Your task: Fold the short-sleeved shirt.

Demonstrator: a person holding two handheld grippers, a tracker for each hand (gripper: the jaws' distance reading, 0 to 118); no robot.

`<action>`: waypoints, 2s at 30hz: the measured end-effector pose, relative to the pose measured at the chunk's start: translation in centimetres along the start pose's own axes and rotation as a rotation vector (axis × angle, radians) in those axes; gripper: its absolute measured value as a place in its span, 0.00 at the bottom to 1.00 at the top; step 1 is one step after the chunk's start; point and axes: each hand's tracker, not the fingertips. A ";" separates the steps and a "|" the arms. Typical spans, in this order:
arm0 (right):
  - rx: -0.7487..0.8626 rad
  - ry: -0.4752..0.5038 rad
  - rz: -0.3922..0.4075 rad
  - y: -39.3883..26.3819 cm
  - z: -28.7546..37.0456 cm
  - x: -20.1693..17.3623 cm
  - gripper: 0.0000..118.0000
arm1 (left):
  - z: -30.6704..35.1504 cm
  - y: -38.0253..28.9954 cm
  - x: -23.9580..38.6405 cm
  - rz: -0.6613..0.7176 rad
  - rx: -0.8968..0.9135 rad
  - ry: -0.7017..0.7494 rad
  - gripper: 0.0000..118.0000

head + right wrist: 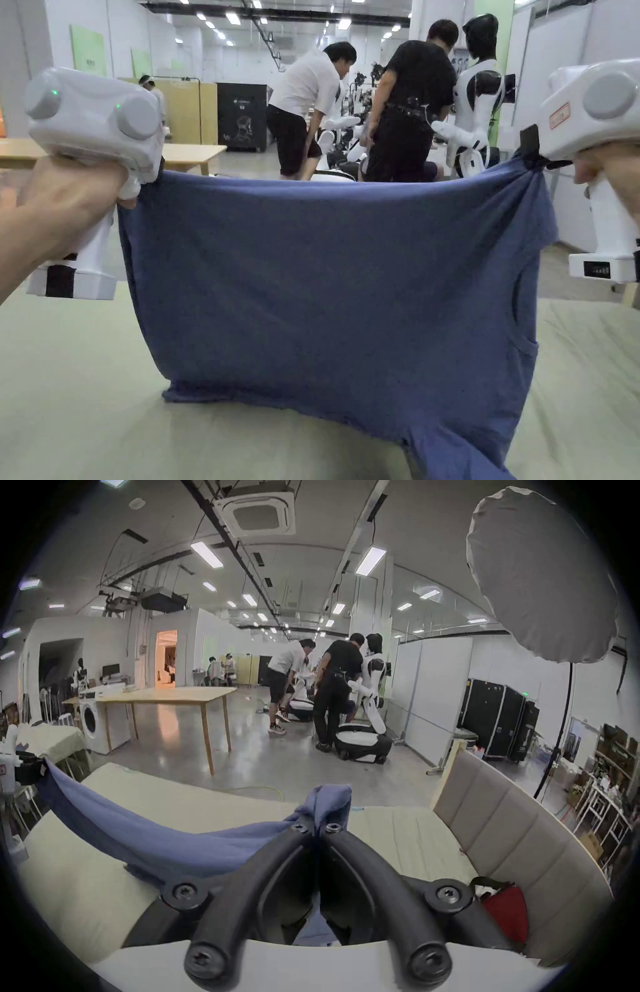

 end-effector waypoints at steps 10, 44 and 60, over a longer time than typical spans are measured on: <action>-0.171 0.063 -0.002 -15.8 5.3 0.2 0.02 | 2.0 -15.2 0.2 -0.080 -0.147 -0.107 0.05; -0.394 0.175 -0.121 -46.6 33.3 0.5 0.02 | 26.3 -47.4 -8.9 -0.058 -0.358 -0.269 0.05; -0.215 0.010 -0.171 -46.7 36.9 0.1 0.31 | 29.8 -46.4 -10.2 0.130 -0.218 -0.213 0.22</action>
